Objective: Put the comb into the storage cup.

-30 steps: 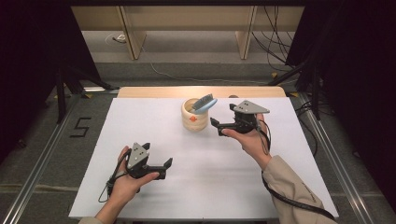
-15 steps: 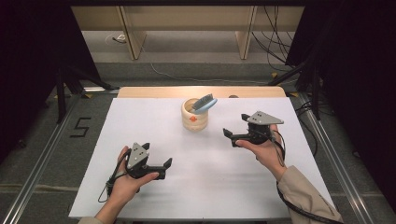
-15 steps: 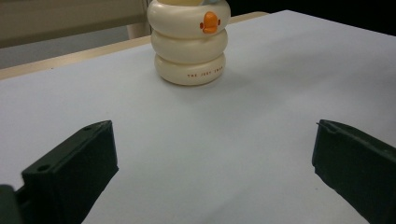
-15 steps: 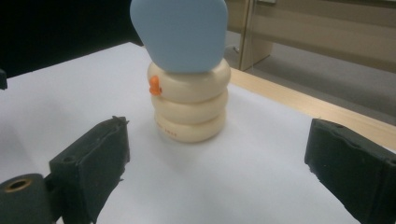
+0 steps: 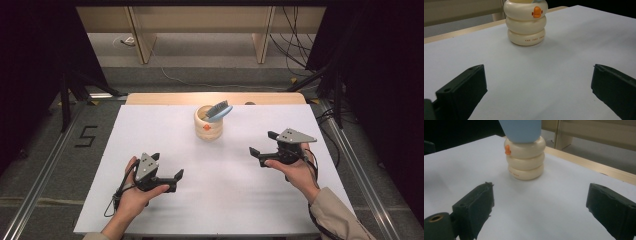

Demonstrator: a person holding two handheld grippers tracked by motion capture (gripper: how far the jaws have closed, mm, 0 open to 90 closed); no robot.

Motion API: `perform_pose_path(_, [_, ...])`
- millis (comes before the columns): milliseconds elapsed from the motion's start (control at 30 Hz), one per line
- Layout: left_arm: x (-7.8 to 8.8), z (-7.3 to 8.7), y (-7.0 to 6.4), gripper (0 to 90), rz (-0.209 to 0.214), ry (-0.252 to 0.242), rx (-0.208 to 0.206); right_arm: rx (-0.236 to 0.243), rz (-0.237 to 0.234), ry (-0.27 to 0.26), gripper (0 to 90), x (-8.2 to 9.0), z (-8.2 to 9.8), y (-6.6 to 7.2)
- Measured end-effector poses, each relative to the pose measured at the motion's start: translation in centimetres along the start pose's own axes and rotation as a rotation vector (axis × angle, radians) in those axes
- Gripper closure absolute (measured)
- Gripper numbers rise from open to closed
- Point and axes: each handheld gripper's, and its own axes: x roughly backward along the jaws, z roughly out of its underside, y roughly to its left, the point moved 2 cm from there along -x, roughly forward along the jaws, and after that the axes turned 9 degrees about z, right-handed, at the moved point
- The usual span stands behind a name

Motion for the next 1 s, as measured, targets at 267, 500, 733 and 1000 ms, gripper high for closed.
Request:
perform_pose_path(267, [0.0,0.1,0.1,0.0,0.001,0.005,-0.001,-0.007,0.013,0.01,9.0,1.3,1.5,-0.5])
perform_pose_path(500, [0.1,0.1,0.1,0.0,-0.001,0.006,0.0,-0.014,0.017,0.019,9.1,2.2,2.4,-0.9])
perform_pose_path(733, [0.1,0.2,0.2,0.0,0.0,0.006,0.002,-0.008,0.018,0.018,9.3,2.9,2.9,-1.0])
perform_pose_path(1000, [0.2,0.3,0.3,0.0,0.003,0.011,-0.001,-0.011,0.017,0.02,9.4,3.4,3.5,-1.3])
